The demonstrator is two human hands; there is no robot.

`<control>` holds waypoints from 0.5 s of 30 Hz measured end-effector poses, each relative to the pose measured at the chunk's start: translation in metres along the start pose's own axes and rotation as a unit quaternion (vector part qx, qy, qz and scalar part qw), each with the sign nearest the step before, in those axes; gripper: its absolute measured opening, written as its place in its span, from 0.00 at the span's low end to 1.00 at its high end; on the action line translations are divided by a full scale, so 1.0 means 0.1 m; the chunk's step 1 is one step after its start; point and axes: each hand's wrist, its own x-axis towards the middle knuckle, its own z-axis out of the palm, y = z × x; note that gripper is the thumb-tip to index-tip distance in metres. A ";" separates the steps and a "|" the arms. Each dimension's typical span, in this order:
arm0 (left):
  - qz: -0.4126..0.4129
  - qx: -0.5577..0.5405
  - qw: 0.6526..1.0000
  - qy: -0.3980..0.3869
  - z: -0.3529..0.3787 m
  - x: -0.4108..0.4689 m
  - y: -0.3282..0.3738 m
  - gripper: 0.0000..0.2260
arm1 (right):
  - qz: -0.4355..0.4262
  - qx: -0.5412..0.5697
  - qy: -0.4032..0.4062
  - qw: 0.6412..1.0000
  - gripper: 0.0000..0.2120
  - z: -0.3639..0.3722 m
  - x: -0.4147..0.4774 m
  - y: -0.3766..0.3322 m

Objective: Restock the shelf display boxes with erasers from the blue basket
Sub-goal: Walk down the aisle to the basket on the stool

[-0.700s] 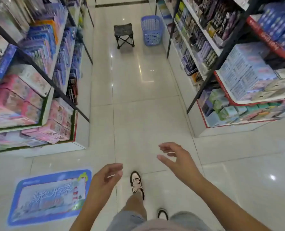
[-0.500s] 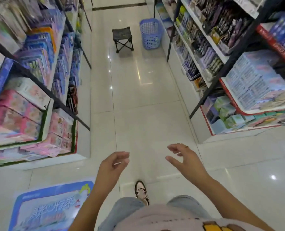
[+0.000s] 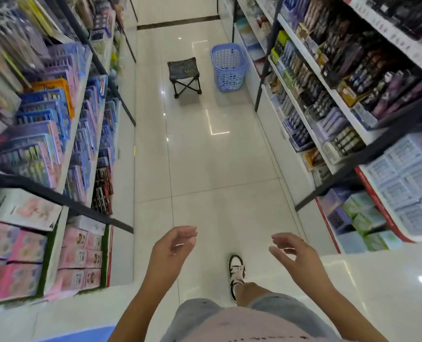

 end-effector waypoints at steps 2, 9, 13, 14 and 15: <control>-0.003 -0.008 1.000 0.023 -0.06 0.26 0.09 0.08 | -0.034 -0.011 -0.017 0.999 0.11 -0.01 0.46 -0.24; -0.019 -0.039 0.997 0.068 -0.22 1.30 0.41 0.09 | -0.098 0.004 -0.064 0.993 0.11 -0.11 1.96 -1.17; -0.026 -0.038 0.998 0.049 -0.31 2.11 0.55 0.09 | -0.089 0.022 -0.070 0.993 0.10 -0.06 2.71 -1.42; -0.026 -0.041 0.998 0.042 -0.35 2.34 0.60 0.09 | -0.077 0.029 -0.071 0.994 0.10 -0.04 2.89 -1.46; -0.022 -0.041 0.998 0.032 -0.39 2.58 0.65 0.09 | -0.062 0.038 -0.069 0.995 0.09 -0.02 3.07 -1.49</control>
